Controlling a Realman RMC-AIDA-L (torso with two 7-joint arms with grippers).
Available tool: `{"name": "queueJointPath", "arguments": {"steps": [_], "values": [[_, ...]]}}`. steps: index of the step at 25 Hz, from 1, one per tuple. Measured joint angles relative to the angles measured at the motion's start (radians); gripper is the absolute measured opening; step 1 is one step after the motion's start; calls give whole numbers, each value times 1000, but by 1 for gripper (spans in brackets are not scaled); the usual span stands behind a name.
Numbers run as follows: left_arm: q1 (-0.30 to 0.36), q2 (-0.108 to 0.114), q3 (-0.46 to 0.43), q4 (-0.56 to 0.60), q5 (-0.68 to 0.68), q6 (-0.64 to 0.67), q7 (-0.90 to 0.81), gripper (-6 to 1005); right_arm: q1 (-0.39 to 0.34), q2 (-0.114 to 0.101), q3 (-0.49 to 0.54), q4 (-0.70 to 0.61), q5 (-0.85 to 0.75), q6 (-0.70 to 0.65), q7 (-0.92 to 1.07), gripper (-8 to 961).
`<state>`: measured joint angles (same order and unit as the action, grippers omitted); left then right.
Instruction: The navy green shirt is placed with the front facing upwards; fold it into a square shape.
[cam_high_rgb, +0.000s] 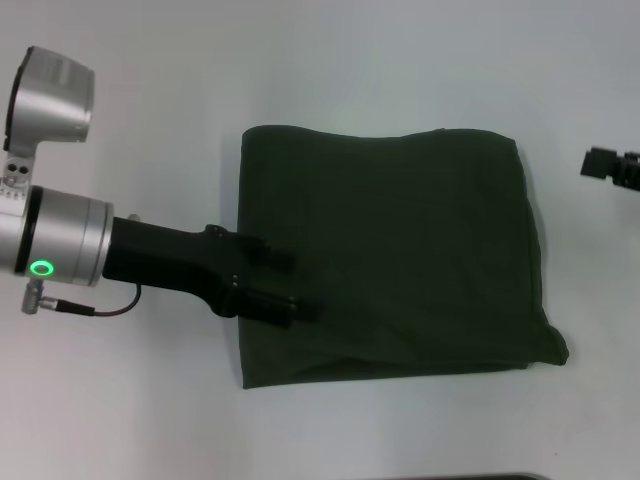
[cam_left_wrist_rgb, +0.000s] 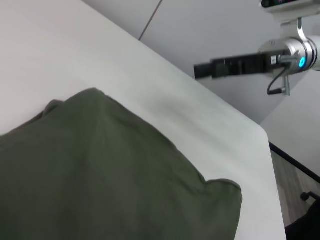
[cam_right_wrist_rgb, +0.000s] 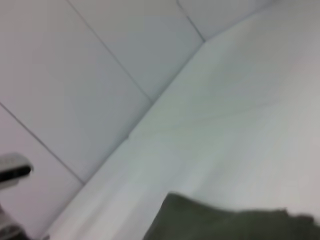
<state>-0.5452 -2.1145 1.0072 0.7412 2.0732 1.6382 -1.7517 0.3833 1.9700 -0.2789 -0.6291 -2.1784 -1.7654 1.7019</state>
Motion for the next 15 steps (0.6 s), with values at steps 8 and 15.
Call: {"name": "queueJointPath", "arguments": {"steps": [8, 15], "values": [[8, 16, -61, 23, 62, 48, -51, 900, 15, 11, -1, 39, 114, 45, -42, 453], [29, 19, -123, 69, 129, 75, -105, 901, 49, 19, 4, 72, 124, 132, -54, 662]]}}
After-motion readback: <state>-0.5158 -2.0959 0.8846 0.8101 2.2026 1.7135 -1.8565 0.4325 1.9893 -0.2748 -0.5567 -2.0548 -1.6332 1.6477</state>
